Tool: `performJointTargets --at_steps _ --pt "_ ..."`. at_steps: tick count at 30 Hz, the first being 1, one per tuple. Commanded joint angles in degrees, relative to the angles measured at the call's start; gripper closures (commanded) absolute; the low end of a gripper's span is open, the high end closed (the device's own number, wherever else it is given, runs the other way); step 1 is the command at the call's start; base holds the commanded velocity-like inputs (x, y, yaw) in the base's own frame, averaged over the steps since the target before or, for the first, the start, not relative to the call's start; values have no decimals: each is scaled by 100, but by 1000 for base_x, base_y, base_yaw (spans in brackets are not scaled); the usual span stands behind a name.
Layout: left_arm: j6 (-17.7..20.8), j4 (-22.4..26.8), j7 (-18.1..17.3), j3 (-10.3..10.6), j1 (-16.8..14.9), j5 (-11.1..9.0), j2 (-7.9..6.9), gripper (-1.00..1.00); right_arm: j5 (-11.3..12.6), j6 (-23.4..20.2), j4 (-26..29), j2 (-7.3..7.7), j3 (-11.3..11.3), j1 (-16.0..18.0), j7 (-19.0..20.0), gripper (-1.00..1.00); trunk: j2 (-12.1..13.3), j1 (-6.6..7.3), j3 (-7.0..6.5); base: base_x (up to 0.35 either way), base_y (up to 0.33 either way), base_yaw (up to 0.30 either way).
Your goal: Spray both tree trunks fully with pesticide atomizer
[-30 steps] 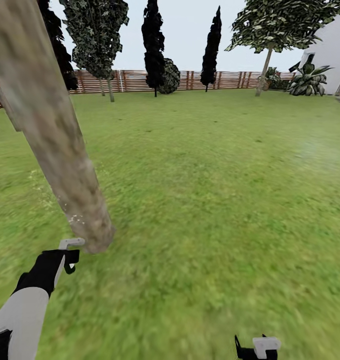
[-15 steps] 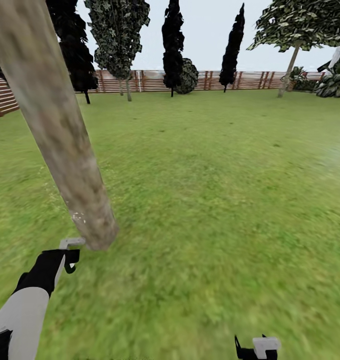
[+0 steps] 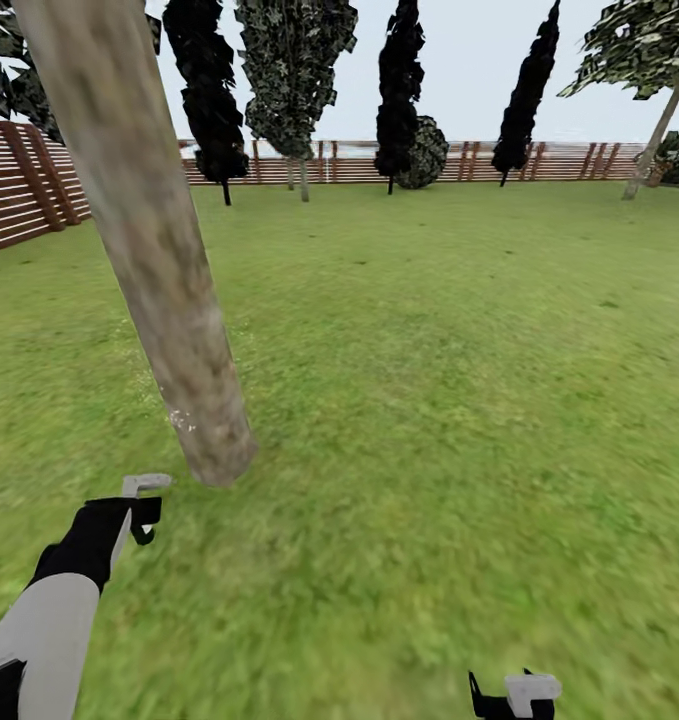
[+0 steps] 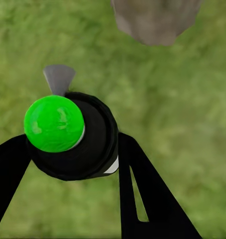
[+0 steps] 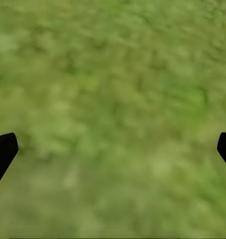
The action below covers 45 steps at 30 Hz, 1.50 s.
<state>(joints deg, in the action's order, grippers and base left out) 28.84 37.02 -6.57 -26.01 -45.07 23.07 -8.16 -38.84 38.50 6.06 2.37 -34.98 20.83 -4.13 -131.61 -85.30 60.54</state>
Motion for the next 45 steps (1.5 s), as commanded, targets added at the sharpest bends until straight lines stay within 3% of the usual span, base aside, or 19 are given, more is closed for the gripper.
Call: performJointTargets --at_steps 1,4,6,7,9,11,12,14,16,18,20,21,22,28,31,34,37,42,45 --pt "33 12 -38 -2 -29 5 6 100 0 0 0 0 0 0 0 -100 0 0 0 0 -14 115" --pt "120 19 -55 58 -165 4 168 100 0 0 0 7 0 0 0 -100 0 0 0 0 -4 35" --pt "515 22 -76 378 -492 7 305 100 0 0 0 10 0 0 0 -100 0 0 0 0 0 3" --pt "619 18 -199 425 -609 5 279 100 0 0 0 19 0 0 0 -100 0 0 0 0 0 0" --pt "660 16 -508 442 -666 33 186 100 0 0 0 35 0 0 0 -100 0 0 0 0 0 0" --pt "823 10 -763 446 -691 26 -302 100 0 0 0 39 0 0 0 -100 0 0 0 0 0 0" --pt "970 26 -796 510 -694 19 -269 100 0 0 0 41 0 0 0 -100 0 0 0 0 0 0" --pt "1050 33 -796 816 -806 18 130 100 0 -1 -1 38 0 0 0 -100 0 0 0 0 0 0" --pt "1277 33 -802 871 -996 6 186 100 0 -1 -1 37 0 0 0 -100 0 0 0 0 0 0" --pt "1362 38 -824 865 -1148 5 73 100 0 -1 0 36 0 0 0 -100 0 0 0 0 0 0" --pt "1384 35 -979 851 -1229 -6 -197 100 0 0 0 35 0 0 0 -100 0 0 0 0 0 0" --pt "1392 37 -1256 854 -1250 4 -415 100 0 0 -1 35 0 0 0 -100 0 0 0 0 0 0" --pt "1390 44 -1376 878 -1239 13 -457 100 0 -1 0 35 0 0 0 -100 0 0 0 0 0 0" --pt "1370 79 -1407 939 -1273 30 -91 100 0 -1 -1 35 0 0 0 -100 0 0 0 -226 0 0" --pt "1435 506 -1409 1025 -1335 30 -64 100 0 -3 0 37 0 0 0 -100 0 0 0 -36 0 0" --pt "1912 623 -1430 1029 -1571 31 -151 100 0 -1 0 36 0 0 0 -100 0 0 0 -3 0 0" --pt "2029 849 -1442 1036 -1587 30 -244 100 0 -2 0 35 0 0 0 -100 0 0 0 0 0 0" --pt "2041 976 -1444 1086 -1650 15 100 100 0 -4 0 35 0 0 0 -100 0 0 0 0 0 121" --pt "2156 1203 -1444 1084 -1687 12 13 100 0 -5 0 35 0 0 0 -100 0 0 0 0 0 219"
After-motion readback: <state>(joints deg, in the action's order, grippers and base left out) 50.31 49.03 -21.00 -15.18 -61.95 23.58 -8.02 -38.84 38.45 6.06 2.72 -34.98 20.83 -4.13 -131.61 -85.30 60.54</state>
